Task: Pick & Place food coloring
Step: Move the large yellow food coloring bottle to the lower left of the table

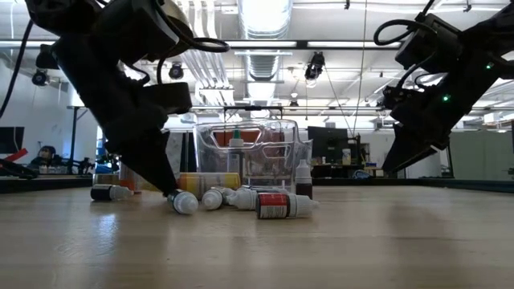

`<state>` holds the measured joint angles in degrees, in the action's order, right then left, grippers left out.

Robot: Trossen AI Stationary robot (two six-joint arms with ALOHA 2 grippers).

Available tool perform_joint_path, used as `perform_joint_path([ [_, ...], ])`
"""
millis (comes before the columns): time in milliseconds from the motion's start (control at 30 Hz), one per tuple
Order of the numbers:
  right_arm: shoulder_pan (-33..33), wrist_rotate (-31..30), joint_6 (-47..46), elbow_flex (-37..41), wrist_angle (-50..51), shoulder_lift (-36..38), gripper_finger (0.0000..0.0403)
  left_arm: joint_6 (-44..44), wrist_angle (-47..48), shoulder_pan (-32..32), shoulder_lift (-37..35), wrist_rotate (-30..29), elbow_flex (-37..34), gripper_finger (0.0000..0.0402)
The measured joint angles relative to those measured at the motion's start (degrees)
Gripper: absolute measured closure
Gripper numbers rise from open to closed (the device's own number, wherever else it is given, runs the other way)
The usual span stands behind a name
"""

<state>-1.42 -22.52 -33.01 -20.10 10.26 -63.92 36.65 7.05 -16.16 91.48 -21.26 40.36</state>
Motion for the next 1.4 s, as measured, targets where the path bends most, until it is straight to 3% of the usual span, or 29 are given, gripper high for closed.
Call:
perform_joint_path([
  [233,0.01,0.00,0.00,0.00,0.00,0.00,0.0188,0.03,-0.68,0.17,0.00,0.24,0.02,0.0261],
  [533,0.01,0.00,0.00,0.00,0.00,0.00,0.0188,0.03,-0.90,0.31,0.00,0.42,0.07,0.0302],
  [1100,0.01,-0.02,0.02,0.00,0.00,0.00,0.0188,0.86,-0.10,0.72,0.02,2.34,1.43,0.0304],
  [1400,0.01,-0.13,0.02,0.00,0.01,0.00,0.0188,-1.46,15.05,0.72,-0.02,4.55,7.97,0.0304],
])
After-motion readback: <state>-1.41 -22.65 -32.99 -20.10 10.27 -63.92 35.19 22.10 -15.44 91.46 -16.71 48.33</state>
